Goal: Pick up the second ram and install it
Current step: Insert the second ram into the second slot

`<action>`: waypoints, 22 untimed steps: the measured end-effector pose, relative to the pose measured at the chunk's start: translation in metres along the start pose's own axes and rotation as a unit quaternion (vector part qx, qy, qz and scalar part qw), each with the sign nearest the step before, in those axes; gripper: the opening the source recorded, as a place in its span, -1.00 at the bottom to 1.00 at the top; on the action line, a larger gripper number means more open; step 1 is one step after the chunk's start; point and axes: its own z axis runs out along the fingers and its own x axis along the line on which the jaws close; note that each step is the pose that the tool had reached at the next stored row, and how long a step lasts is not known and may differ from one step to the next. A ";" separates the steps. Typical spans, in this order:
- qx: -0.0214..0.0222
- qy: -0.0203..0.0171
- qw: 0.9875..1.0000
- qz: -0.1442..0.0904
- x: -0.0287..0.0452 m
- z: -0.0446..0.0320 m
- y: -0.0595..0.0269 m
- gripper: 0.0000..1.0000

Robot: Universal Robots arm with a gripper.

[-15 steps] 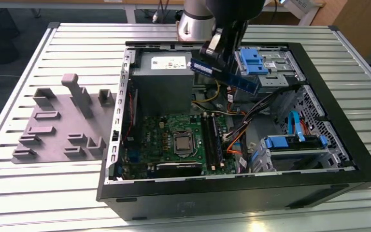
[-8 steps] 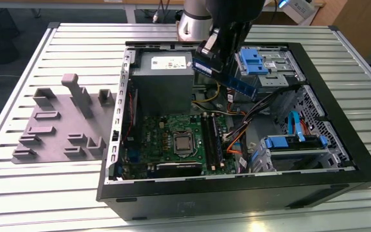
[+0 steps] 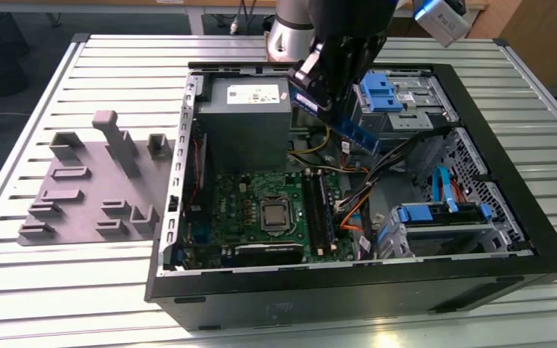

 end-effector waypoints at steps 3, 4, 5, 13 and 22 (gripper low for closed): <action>0.000 0.000 1.000 0.027 0.0000 0.0010 0.0000 -0.72; 0.000 0.000 0.999 0.037 0.0000 0.0014 0.0000 -0.72; 0.000 0.000 0.999 0.045 0.0000 0.0017 0.0000 -0.72; 0.001 0.001 0.993 0.118 0.0000 0.0045 0.0000 -0.72; 0.002 0.002 0.980 0.199 0.0001 0.0082 0.0001 -0.72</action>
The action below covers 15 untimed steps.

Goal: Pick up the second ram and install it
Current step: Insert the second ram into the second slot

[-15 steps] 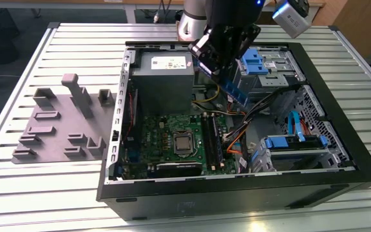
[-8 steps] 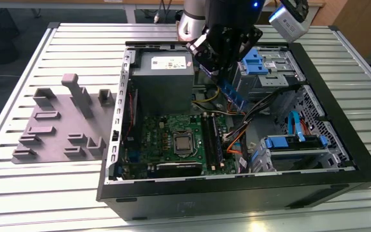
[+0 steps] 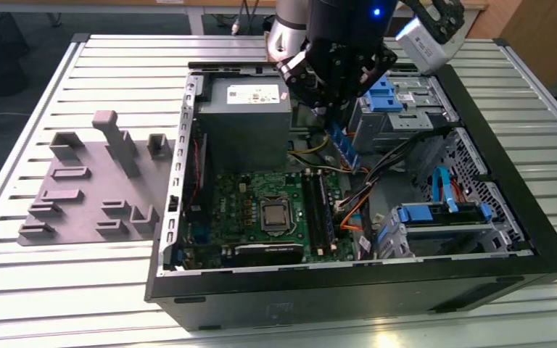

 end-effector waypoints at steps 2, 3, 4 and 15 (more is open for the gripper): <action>0.000 0.000 1.000 0.018 0.0000 0.0010 0.0000 -0.72; 0.000 0.000 1.000 0.027 0.0000 0.0014 0.0000 -0.72; 0.000 0.000 0.999 0.037 0.0000 0.0019 0.0000 -0.72; 0.002 0.002 0.991 0.134 0.0001 0.0073 0.0001 -0.72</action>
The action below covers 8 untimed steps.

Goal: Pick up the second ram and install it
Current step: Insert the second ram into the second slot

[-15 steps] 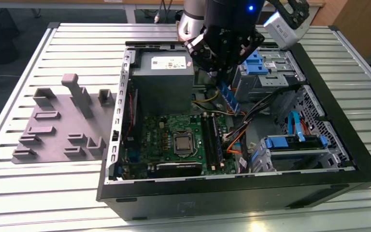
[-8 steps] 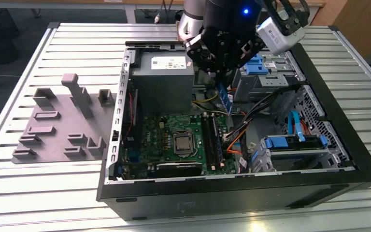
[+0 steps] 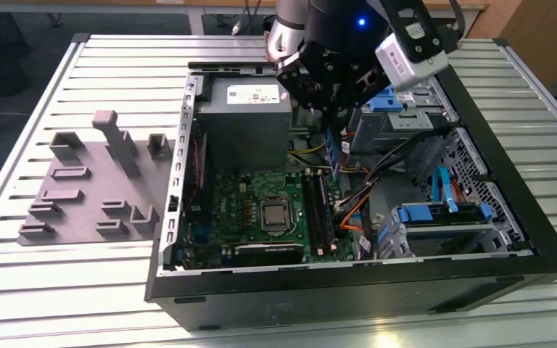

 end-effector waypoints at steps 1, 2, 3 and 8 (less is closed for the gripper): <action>0.000 0.000 1.000 0.003 -0.0001 0.0005 0.0000 -0.72; 0.000 0.000 1.000 0.003 -0.0003 0.0011 0.0000 -0.72; 0.000 0.000 1.000 0.003 -0.0008 0.0020 0.0000 -0.72; 0.000 0.000 1.000 0.003 -0.0035 0.0104 0.0001 -0.72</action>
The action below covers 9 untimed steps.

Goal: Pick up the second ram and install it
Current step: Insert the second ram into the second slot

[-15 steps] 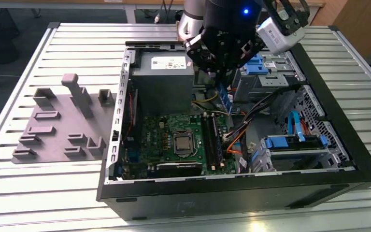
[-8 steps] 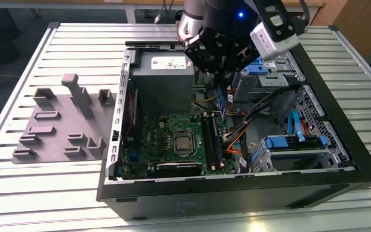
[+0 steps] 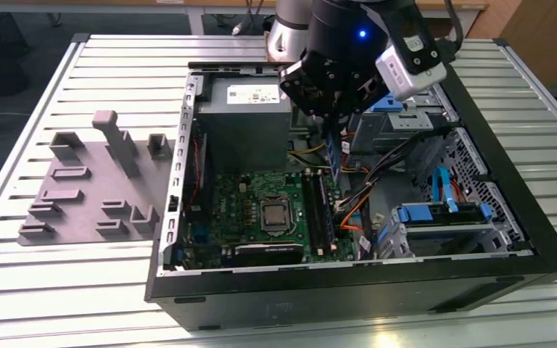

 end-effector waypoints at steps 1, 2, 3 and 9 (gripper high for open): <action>0.000 0.000 1.000 0.000 -0.0002 0.0018 0.0000 -0.72; 0.000 0.000 1.000 0.000 -0.0004 0.0038 0.0001 -0.72; 0.000 0.000 1.000 0.000 -0.0005 0.0056 0.0001 -0.72; 0.000 0.000 1.000 0.000 -0.0006 0.0100 0.0001 -0.72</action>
